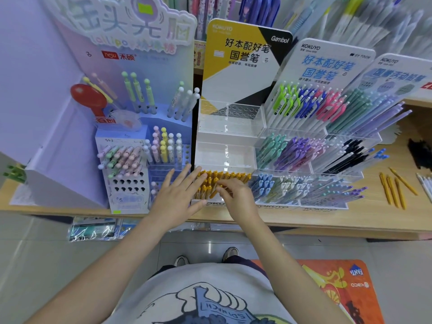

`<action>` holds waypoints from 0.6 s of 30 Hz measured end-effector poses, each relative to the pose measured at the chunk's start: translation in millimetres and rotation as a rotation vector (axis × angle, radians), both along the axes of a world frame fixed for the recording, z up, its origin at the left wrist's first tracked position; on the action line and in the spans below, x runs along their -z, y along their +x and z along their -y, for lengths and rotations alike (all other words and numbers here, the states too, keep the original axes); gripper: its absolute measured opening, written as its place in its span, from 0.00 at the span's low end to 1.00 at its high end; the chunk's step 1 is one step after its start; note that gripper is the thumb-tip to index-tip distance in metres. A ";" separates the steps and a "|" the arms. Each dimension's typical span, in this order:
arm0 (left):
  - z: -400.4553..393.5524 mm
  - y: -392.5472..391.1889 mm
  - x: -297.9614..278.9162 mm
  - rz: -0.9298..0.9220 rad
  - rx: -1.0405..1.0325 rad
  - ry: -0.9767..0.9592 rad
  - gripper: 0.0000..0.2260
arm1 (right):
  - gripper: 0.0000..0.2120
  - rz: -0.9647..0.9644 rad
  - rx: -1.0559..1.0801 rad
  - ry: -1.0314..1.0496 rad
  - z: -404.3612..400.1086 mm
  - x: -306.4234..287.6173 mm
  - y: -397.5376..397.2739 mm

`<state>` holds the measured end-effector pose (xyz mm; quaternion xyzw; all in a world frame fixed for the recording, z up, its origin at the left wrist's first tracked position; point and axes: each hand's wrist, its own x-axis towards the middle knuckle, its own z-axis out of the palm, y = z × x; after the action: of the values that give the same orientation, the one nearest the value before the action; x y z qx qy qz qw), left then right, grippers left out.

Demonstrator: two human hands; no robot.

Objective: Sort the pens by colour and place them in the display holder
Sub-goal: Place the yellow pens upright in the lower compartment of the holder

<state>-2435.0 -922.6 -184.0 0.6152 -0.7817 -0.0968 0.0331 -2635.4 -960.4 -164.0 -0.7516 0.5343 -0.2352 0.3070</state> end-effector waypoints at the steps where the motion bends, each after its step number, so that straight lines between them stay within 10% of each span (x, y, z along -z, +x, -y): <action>1: 0.1 0.1 0.1 -0.004 0.002 -0.004 0.33 | 0.11 0.010 0.009 -0.006 0.9 0.4 0.5; 18: 1.3 0.0 -19.3 -0.167 -0.039 0.084 0.35 | 0.06 -0.007 -0.038 0.009 8.4 -11.9 -4.3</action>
<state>-2435.0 -923.9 -164.8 0.6211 -0.7592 -0.1795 0.0741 -2639.7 -968.8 -152.1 -0.7611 0.5220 -0.2242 0.3129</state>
